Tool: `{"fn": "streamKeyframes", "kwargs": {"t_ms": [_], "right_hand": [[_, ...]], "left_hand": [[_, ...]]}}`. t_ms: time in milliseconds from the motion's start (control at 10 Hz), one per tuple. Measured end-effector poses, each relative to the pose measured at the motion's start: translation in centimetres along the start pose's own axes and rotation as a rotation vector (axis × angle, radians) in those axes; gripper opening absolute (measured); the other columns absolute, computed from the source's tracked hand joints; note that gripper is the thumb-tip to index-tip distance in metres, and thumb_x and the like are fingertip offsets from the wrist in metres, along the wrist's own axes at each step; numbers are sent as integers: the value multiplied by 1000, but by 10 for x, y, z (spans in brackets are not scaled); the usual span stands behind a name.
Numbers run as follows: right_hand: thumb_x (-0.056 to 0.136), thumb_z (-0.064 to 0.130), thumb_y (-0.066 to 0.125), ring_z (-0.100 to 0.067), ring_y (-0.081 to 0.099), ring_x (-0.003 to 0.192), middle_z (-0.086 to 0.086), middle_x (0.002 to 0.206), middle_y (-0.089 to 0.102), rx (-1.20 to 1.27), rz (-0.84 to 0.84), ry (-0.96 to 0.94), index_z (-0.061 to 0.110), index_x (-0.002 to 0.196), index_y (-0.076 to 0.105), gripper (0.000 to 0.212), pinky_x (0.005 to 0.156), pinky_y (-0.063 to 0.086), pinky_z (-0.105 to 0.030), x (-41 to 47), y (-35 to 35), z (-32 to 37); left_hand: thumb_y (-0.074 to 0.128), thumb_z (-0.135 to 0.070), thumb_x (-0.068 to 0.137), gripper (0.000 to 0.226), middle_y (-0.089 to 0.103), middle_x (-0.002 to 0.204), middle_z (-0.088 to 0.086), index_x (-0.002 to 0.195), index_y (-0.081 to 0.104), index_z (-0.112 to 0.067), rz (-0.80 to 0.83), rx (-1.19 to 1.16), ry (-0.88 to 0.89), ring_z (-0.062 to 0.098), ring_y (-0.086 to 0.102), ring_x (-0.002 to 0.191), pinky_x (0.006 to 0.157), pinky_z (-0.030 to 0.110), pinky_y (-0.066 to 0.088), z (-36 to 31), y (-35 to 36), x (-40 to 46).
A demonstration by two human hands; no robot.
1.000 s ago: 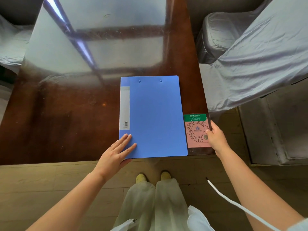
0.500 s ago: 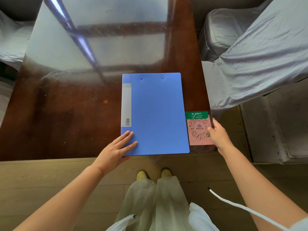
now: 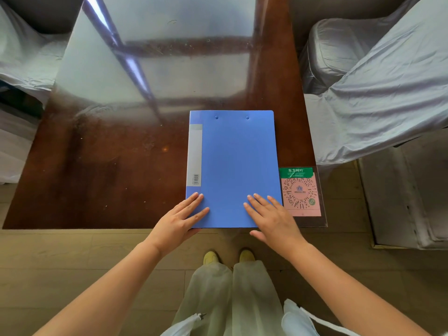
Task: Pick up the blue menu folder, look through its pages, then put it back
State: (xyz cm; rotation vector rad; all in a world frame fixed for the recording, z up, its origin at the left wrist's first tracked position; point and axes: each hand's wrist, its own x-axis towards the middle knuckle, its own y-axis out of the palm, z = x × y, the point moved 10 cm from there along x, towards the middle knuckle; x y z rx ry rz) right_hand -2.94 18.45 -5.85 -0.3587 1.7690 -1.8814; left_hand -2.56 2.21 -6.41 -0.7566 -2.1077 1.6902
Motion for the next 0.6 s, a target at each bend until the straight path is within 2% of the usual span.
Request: {"fn": "streamKeyframes", "kwargs": {"t_ms": [100,300,500,600], "right_hand": [[52,37,89,-22,63,109,-8,117,69,27,-52,3,11,113,66,70,89,52,-37,1,-6,-2],[47,35,91,-21,67,102,-7,110,72,38,-79,4,11,106,70,68,82,56,-35,1,-9,-1],[48,35,91,-23,67,102,-8,110,72,45,-45,4,9,107,69,68,82,56,-37,1,-10,1],[63,42,82,-25,62,111,-9,119,68,113,21,36,9,115,64,65,92,51,-38,6,-13,-3]], "left_hand": [[82,-20,67,58,56,130,22,120,61,-9,-21,22,5,41,51,120,93,52,46,-1,0,0],[81,-21,68,59,55,132,21,123,60,-11,-25,33,15,40,49,122,94,50,44,-1,5,-2],[80,-23,70,61,53,135,20,125,57,-13,23,23,0,39,47,125,96,52,42,1,3,-5],[73,-37,76,59,52,138,14,129,54,-18,80,77,-25,33,44,129,100,59,35,-2,-4,0]]}}
